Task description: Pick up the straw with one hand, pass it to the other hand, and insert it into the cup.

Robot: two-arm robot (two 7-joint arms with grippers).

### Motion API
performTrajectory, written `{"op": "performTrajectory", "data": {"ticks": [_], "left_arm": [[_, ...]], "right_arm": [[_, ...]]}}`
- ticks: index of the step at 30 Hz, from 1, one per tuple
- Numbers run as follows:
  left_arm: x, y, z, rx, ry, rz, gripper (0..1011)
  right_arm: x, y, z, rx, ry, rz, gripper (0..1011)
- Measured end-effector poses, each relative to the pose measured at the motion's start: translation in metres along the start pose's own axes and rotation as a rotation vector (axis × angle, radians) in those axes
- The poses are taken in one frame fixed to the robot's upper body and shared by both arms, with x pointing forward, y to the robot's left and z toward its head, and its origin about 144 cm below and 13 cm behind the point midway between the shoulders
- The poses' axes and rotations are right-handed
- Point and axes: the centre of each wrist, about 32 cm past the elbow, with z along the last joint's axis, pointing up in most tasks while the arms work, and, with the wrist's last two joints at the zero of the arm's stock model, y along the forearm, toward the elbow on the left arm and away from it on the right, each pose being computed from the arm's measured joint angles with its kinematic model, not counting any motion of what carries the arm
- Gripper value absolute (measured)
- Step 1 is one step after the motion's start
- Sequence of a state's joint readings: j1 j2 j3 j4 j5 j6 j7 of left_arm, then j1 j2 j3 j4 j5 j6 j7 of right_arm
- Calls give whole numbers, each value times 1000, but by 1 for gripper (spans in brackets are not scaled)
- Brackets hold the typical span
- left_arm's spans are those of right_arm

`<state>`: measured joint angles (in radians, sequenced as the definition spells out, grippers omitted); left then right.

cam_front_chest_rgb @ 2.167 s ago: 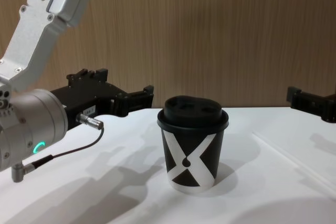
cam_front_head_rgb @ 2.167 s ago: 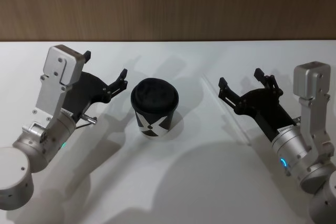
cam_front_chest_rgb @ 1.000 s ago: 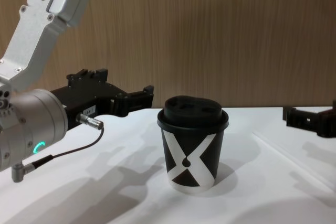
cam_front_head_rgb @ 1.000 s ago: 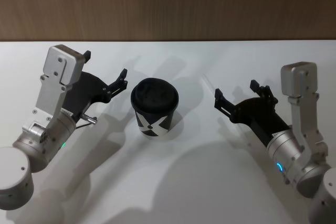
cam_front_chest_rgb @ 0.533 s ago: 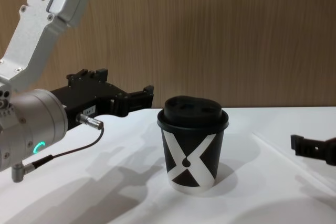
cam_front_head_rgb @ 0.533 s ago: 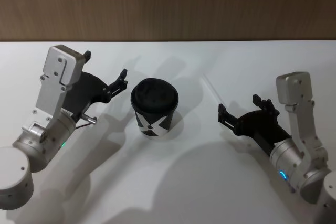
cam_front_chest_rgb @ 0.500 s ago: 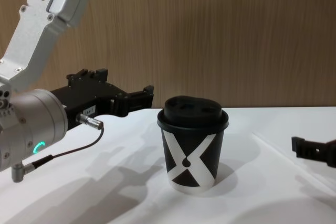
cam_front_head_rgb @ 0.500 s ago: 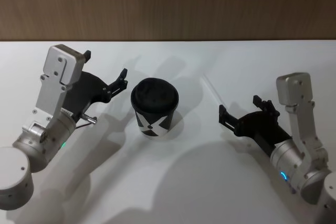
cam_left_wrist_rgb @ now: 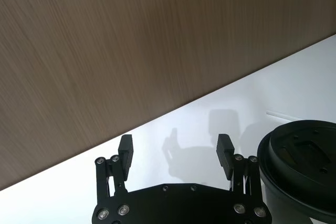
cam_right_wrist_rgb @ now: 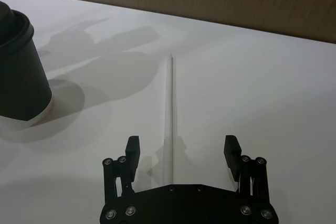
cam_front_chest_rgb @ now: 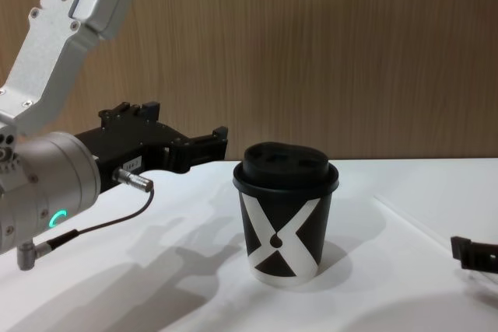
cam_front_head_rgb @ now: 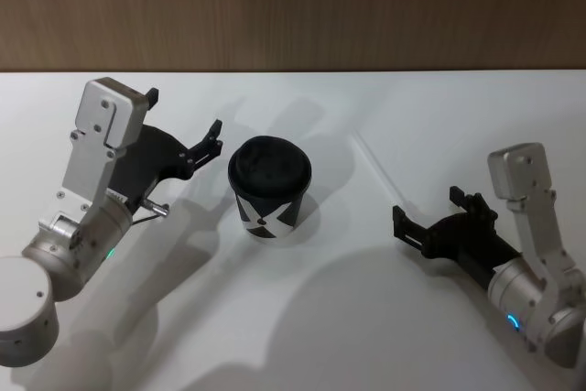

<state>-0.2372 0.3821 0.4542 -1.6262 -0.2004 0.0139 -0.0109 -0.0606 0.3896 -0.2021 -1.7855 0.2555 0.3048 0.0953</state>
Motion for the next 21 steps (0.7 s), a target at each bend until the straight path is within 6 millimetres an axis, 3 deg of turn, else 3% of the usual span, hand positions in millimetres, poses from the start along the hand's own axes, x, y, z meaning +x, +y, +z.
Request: {"op": "performTrajectory", "data": {"ticks": [19,21], "left_arm": [[0,0,0,0,0,0,1003],[0,0,0,0,0,0,1003]], "right_arm": [[13,-7,-7,-59,-2,55,1002],[14,-7,-7,-63,0,61,960]]}}
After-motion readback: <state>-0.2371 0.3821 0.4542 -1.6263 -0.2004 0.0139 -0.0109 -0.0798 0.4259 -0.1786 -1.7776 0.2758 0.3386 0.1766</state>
